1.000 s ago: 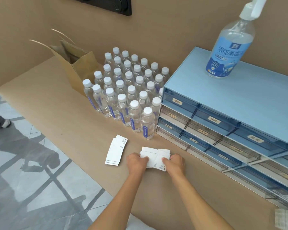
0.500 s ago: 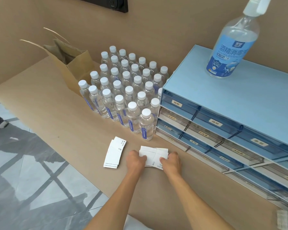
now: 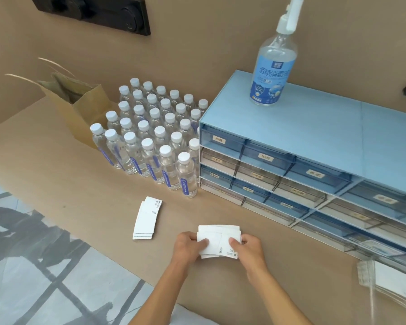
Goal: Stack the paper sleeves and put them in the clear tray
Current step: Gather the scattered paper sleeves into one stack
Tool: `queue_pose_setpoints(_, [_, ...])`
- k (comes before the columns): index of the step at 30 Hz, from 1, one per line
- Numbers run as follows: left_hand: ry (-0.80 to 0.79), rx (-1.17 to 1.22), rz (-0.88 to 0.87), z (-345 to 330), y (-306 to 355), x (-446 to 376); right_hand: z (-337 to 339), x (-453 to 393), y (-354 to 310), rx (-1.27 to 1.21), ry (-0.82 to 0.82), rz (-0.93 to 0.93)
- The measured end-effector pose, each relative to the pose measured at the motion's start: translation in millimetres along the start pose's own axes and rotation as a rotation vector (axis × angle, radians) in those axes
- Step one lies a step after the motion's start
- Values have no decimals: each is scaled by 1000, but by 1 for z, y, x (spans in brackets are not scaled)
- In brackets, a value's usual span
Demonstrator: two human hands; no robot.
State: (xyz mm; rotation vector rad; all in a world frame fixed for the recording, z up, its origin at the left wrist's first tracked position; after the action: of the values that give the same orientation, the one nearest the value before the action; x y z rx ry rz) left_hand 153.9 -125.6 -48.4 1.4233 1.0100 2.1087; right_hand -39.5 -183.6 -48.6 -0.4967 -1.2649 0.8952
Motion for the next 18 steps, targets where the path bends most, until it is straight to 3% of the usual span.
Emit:
queue_pose_setpoints(11, [-316,-281,-242,-90,-16,57,111,71,68,75,197,52])
queue_pose_setpoints(18, [-331,-478,-429,-128,-20,83,140,98,105,-144,234,9])
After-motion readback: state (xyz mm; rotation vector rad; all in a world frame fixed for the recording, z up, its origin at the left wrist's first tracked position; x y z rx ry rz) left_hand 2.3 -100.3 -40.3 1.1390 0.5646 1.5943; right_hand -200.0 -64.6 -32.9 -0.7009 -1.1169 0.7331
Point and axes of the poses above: each hand's wrist, its own x-axis away from the middle knuckle, its own z-axis out of the back of the hand, y = z × x, the point moved 6 cm from there along -x, towards the middle knuckle, and after that the axes turned 3 degrees about -z, right-handed, at the moved point
